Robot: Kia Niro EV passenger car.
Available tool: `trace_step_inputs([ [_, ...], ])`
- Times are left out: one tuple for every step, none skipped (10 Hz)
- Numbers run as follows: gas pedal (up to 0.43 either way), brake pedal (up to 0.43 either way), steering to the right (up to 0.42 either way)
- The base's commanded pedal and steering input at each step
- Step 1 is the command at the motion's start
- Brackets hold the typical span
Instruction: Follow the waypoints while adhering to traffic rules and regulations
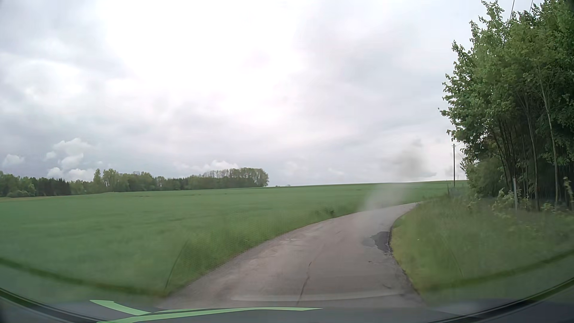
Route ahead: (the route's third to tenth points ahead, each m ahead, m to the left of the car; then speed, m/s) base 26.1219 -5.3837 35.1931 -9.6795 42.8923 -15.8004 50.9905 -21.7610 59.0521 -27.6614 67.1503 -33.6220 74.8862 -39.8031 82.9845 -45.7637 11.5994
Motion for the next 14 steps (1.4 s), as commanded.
trace_step_inputs([
  [0.189,0.0,0.103],
  [0.189,0.0,0.103],
  [0.22,0.0,0.104],
  [0.228,0.0,0.104],
  [0.228,0.0,0.104],
  [0.24,0.0,0.104],
  [0.248,0.0,0.104],
  [0.268,0.0,0.102],
  [0.268,0.0,0.1],
  [0.268,0.0,0.097],
  [0.287,0.0,0.095],
  [0.299,0.0,0.093],
  [0.299,0.0,0.093],
  [0.299,0.0,0.091],
])
